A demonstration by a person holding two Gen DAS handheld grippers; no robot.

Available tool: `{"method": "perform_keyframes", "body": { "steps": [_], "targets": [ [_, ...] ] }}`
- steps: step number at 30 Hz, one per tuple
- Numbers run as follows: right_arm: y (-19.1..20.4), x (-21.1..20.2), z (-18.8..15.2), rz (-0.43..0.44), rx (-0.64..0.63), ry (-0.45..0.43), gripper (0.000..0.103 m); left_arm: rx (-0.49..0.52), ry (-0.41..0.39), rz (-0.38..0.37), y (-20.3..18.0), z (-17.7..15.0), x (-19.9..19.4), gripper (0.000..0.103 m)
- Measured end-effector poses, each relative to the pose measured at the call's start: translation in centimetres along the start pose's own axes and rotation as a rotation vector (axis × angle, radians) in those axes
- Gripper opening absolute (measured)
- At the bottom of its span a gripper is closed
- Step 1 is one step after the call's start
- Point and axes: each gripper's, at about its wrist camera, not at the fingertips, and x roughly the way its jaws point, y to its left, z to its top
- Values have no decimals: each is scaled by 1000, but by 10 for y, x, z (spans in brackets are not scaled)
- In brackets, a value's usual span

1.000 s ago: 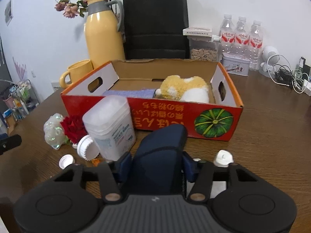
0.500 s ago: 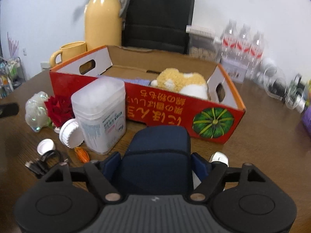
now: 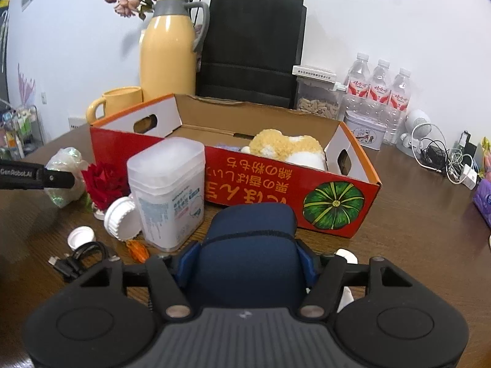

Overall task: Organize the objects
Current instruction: 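Grasp the clear plastic bag with the left tool while the right tool holds the navy case, then lower the plastic bag and navy case into the box and release both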

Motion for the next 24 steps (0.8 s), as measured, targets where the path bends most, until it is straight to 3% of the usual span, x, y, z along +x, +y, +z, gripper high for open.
{"method": "perform_keyframes", "body": {
  "steps": [13, 24],
  "targets": [
    [-14, -37, 29, 17, 19, -146, 63, 68, -159, -33, -30, 35, -31, 36],
    [-14, -23, 80, 47, 18, -240, 63, 102, -229, -78, -70, 74, -13, 36]
  ]
}}
